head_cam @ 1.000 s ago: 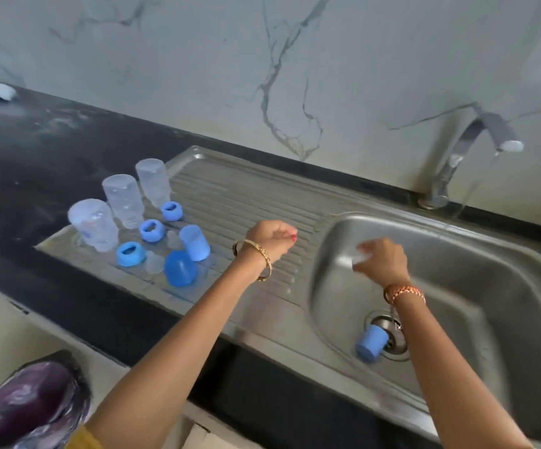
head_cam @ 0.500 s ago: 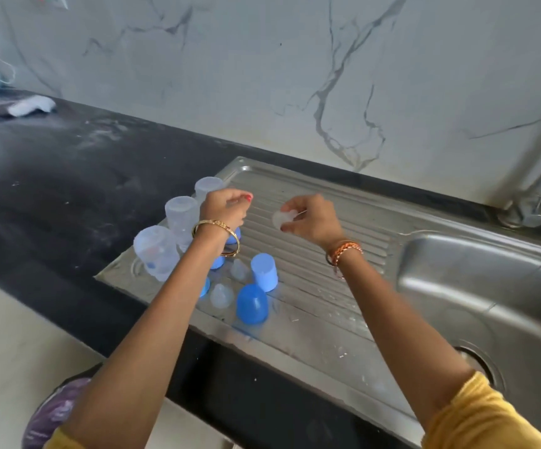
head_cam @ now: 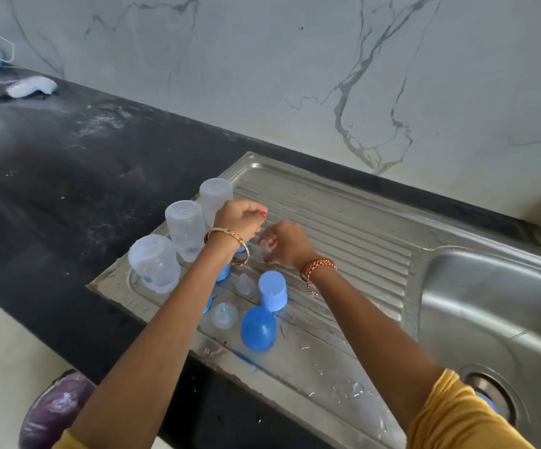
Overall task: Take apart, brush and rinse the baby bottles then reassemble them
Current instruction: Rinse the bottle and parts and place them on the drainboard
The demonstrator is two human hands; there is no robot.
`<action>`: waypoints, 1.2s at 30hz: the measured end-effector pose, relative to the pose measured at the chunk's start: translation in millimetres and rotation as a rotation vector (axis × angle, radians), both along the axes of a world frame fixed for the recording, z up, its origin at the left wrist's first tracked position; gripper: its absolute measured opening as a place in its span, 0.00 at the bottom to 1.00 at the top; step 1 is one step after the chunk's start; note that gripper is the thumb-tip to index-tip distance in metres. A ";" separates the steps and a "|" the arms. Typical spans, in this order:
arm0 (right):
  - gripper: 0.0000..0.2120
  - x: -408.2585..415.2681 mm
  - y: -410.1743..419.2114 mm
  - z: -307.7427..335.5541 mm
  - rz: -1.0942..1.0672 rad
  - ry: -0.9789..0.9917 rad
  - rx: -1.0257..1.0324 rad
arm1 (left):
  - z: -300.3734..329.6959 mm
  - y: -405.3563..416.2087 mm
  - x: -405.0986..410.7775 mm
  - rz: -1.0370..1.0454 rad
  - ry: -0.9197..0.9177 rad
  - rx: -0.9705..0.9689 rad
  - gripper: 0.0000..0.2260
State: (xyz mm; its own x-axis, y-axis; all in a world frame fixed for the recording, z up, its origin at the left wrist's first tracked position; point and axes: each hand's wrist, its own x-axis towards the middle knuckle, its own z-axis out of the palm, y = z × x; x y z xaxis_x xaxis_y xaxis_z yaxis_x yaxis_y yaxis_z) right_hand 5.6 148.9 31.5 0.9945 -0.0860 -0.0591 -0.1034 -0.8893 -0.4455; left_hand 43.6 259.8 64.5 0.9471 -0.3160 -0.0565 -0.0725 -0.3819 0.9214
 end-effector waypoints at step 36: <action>0.31 -294.1 -208.4 -118.4 -0.887 0.632 0.065 | -105.6 -259.1 -220.1 -0.712 0.428 0.275 0.11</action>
